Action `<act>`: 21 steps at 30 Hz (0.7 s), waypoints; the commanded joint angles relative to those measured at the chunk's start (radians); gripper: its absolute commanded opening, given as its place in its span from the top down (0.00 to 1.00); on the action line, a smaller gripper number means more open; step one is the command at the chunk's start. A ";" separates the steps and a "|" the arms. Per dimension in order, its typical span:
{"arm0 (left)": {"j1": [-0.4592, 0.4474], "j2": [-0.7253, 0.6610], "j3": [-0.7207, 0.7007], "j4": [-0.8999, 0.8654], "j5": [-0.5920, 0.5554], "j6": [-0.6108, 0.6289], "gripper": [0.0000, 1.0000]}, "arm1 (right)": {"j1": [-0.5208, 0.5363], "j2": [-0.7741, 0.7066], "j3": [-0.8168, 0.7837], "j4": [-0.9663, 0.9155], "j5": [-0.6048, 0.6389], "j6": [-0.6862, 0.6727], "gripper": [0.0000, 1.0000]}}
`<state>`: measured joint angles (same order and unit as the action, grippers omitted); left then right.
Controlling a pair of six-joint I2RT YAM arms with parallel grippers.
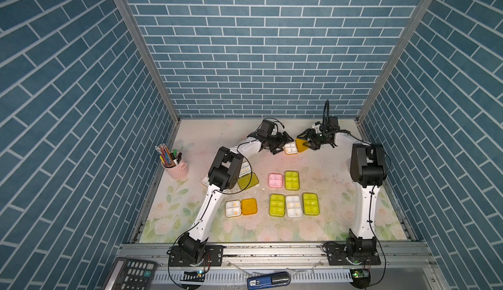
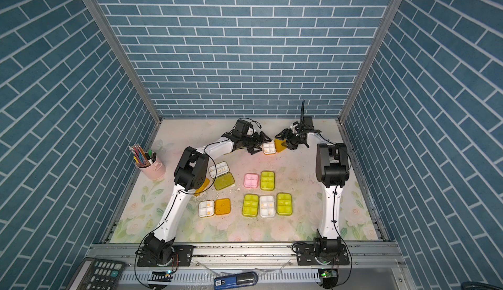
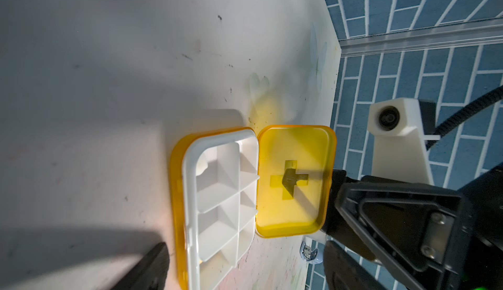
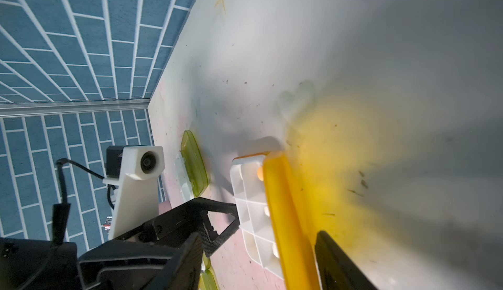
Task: Close pillboxes
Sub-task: Close the lid on the pillbox.
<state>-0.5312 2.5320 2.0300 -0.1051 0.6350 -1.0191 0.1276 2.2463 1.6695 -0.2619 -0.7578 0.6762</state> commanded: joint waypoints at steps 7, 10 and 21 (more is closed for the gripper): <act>-0.004 -0.047 -0.096 0.107 -0.012 -0.015 0.10 | 0.026 -0.078 0.025 -0.027 0.042 -0.005 0.34; 0.006 -0.115 -0.149 0.105 -0.004 0.039 0.10 | 0.032 -0.080 0.033 -0.031 0.048 -0.001 0.35; 0.114 -0.501 -0.471 0.011 0.011 0.207 0.10 | 0.068 -0.075 0.054 -0.063 0.066 -0.019 0.35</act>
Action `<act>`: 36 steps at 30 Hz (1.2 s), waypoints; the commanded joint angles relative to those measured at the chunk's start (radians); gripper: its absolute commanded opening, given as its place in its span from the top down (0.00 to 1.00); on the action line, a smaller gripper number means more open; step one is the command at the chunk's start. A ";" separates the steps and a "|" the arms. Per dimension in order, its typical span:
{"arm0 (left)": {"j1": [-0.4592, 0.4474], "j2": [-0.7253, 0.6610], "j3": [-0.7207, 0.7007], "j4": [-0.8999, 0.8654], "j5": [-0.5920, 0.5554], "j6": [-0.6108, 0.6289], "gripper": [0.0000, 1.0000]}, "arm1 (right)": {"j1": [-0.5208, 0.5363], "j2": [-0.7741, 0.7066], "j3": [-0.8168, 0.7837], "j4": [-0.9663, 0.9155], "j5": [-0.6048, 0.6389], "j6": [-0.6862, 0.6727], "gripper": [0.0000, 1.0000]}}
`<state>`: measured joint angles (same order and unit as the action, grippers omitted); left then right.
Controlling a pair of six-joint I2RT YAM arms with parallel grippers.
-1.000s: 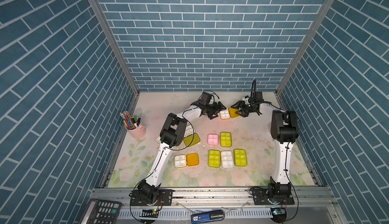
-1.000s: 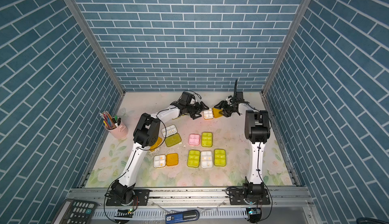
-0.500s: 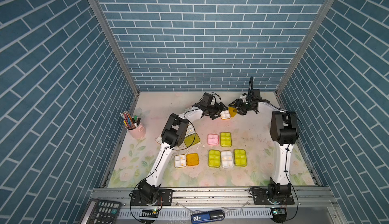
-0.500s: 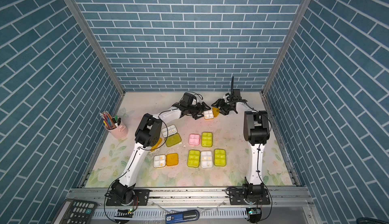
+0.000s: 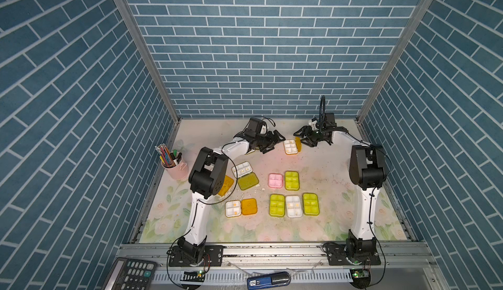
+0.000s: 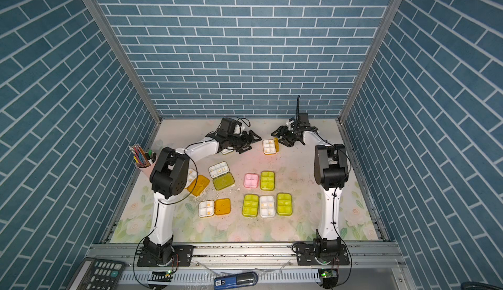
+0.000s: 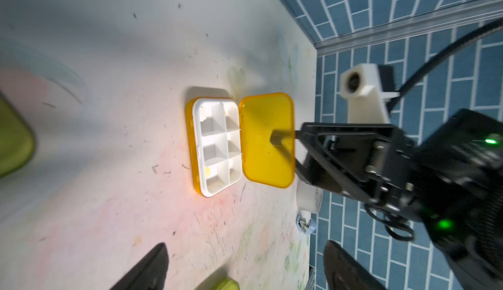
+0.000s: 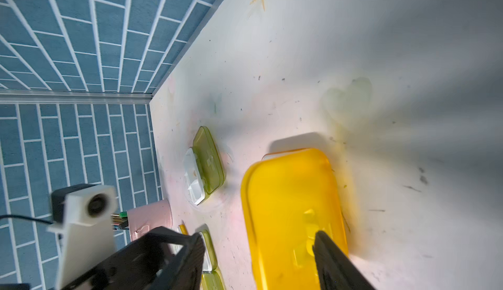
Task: Close pillboxes
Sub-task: Close the lid on the pillbox.
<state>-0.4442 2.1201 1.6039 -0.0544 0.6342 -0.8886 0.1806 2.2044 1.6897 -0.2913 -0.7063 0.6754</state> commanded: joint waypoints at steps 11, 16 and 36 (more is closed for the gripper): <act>0.036 -0.329 -0.278 -0.032 0.039 0.140 0.09 | 0.040 0.016 0.160 -0.195 0.100 -0.083 0.36; 0.041 -0.350 -0.307 -0.021 0.041 0.143 0.09 | 0.068 0.039 0.243 -0.304 0.201 -0.132 0.36; 0.119 -0.455 -0.449 0.035 0.011 -0.024 0.09 | 0.212 0.181 0.429 -0.623 0.641 -0.385 0.32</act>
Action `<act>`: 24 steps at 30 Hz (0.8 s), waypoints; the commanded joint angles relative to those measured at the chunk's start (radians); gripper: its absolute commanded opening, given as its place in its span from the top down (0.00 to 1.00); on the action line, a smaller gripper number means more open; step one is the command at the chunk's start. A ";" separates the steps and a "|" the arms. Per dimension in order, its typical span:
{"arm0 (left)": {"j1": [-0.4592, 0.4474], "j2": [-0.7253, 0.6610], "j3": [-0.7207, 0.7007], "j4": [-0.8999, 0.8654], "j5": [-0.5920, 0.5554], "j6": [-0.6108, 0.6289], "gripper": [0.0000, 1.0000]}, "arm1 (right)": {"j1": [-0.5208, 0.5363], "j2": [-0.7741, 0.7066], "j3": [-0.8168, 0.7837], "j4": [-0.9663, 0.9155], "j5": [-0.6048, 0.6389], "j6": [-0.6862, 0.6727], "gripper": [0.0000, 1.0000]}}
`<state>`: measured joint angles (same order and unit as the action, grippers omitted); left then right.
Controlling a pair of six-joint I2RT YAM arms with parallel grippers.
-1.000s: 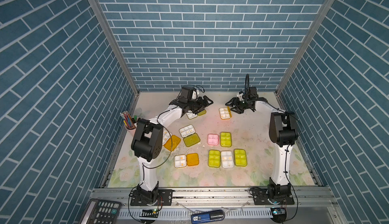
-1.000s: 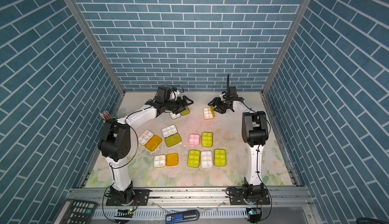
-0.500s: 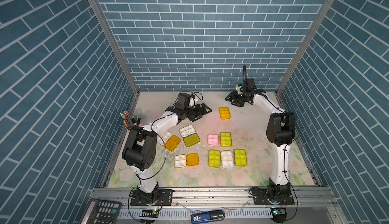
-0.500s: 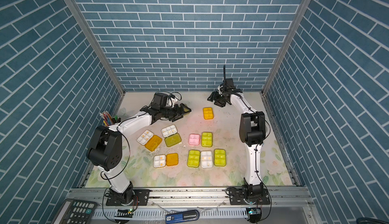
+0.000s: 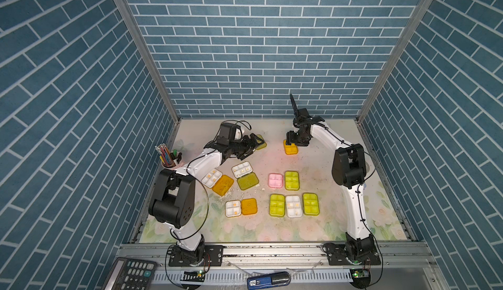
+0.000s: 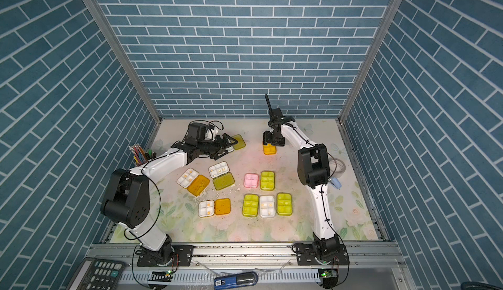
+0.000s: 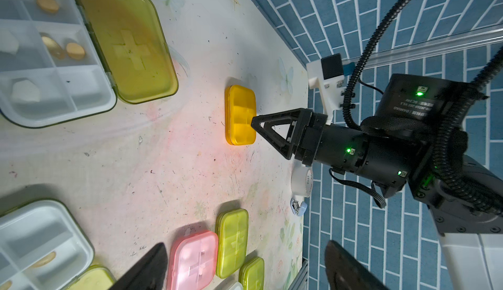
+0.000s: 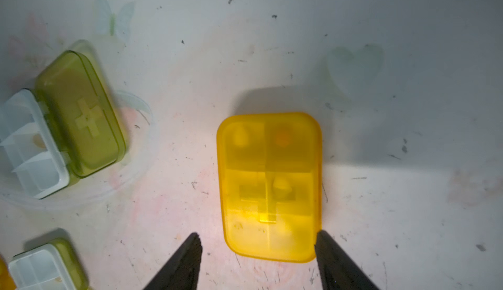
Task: Close pillboxes
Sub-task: Close the lid on the pillbox.
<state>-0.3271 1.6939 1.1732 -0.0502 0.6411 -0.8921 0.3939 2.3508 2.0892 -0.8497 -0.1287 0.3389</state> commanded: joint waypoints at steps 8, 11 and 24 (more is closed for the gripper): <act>0.002 -0.031 -0.012 0.006 -0.012 0.006 0.09 | 0.002 0.028 -0.010 -0.028 0.099 -0.042 0.33; 0.004 -0.028 -0.009 -0.004 -0.020 0.013 0.09 | 0.003 0.031 -0.009 -0.032 0.094 -0.050 0.33; 0.003 -0.014 -0.004 -0.010 -0.017 0.022 0.09 | 0.003 0.048 -0.002 -0.043 0.100 -0.068 0.33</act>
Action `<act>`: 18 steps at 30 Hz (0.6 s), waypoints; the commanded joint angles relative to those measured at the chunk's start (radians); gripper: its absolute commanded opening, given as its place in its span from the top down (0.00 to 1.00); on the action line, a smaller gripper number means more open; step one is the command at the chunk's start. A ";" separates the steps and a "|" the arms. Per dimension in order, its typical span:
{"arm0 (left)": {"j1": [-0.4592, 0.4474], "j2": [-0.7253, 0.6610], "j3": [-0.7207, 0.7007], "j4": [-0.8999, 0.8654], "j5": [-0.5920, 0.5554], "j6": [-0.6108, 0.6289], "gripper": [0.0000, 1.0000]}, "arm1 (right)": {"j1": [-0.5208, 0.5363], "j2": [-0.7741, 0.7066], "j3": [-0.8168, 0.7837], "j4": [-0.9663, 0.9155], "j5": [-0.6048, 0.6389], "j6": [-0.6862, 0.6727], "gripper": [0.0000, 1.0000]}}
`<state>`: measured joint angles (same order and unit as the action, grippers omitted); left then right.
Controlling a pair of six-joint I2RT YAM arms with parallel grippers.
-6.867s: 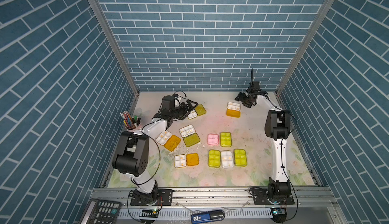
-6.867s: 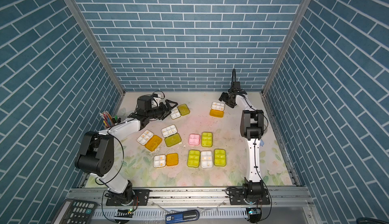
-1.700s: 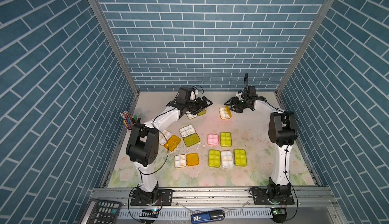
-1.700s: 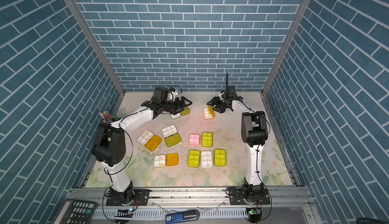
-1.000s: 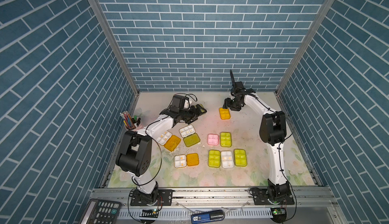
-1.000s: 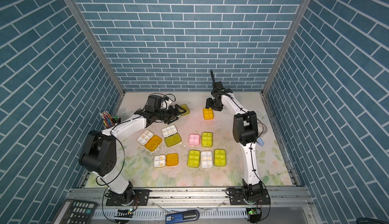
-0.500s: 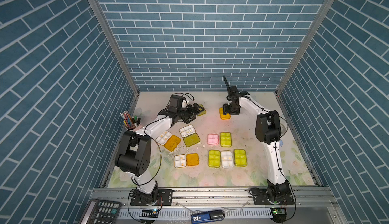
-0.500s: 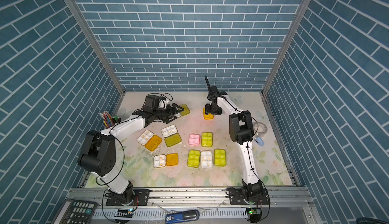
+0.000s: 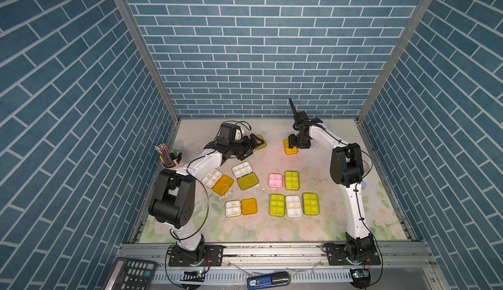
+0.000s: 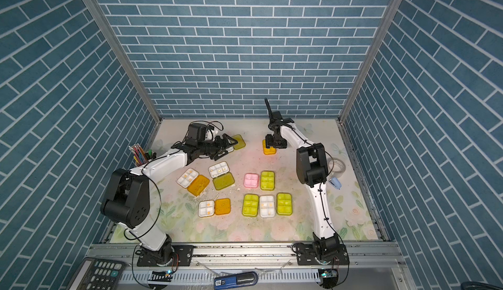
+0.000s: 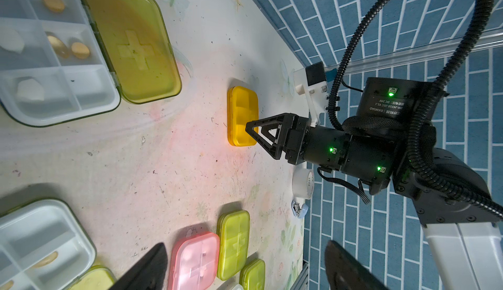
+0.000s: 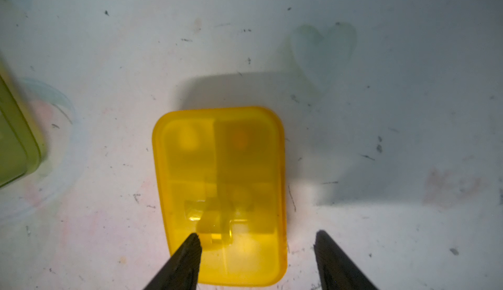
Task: Close pillboxes
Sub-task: Close the lid on the pillbox.
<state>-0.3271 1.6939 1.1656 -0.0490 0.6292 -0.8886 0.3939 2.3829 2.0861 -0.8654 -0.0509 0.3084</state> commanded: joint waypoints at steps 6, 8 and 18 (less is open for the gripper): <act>0.003 -0.017 0.004 -0.012 -0.005 0.020 0.09 | 0.002 0.012 -0.029 -0.023 0.042 -0.041 0.34; 0.004 -0.018 0.004 -0.011 -0.005 0.020 0.09 | 0.002 0.015 -0.044 -0.020 0.046 -0.042 0.34; 0.005 -0.016 0.002 -0.008 -0.001 0.020 0.09 | 0.003 0.031 -0.050 -0.011 0.038 -0.032 0.35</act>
<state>-0.3271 1.6939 1.1656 -0.0509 0.6292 -0.8833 0.3939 2.3787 2.0632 -0.8352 -0.0452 0.3058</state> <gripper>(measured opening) 0.913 0.656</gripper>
